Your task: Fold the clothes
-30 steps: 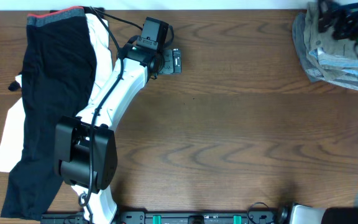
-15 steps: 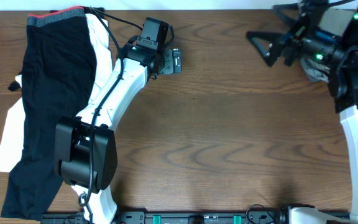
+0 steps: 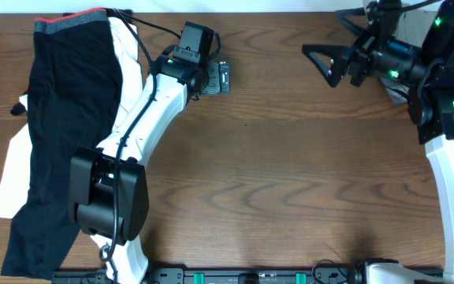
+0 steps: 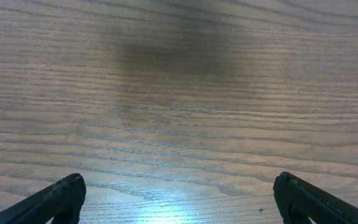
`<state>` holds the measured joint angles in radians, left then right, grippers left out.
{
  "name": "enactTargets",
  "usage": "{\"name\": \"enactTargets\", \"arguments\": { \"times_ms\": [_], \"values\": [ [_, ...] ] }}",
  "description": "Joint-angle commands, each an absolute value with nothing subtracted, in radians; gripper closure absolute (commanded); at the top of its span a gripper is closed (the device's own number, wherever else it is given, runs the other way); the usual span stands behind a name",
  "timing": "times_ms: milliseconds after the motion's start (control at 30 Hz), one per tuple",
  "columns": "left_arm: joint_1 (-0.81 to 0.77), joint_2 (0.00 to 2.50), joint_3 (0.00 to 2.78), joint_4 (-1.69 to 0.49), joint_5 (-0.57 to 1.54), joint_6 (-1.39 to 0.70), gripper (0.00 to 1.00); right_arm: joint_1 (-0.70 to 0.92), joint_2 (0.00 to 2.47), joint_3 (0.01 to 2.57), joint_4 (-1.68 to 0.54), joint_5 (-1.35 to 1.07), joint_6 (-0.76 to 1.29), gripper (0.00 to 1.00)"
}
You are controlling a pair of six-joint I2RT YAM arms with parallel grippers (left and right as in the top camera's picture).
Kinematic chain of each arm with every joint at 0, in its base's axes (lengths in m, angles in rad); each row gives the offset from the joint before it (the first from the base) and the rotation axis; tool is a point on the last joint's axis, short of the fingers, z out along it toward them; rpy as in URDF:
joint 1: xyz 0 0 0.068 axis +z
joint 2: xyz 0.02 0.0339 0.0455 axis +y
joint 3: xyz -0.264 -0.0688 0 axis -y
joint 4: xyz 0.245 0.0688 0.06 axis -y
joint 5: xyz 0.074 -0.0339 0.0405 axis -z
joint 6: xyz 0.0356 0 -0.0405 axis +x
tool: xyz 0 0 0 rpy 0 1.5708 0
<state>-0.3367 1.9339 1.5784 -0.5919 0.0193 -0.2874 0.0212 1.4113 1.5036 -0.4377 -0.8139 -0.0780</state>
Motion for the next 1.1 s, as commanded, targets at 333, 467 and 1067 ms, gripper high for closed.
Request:
{"name": "enactTargets", "arguments": {
  "times_ms": [333, 467, 1067],
  "values": [
    [-0.333, 1.942, 1.572, -0.593, 0.018, -0.292, 0.02, 0.072, 1.054, 1.153, -0.342, -0.208, -0.121, 0.01],
    [-0.333, 1.942, 1.572, -0.593, 0.017, -0.292, 0.02, 0.035, 0.867, 0.871, -0.168, -0.21, -0.121, 0.01],
    [-0.333, 1.942, 1.572, -0.593, 0.018, -0.292, 0.02, -0.004, 0.232, 0.049, 0.123, -0.187, -0.121, 0.01]
  ]
}}
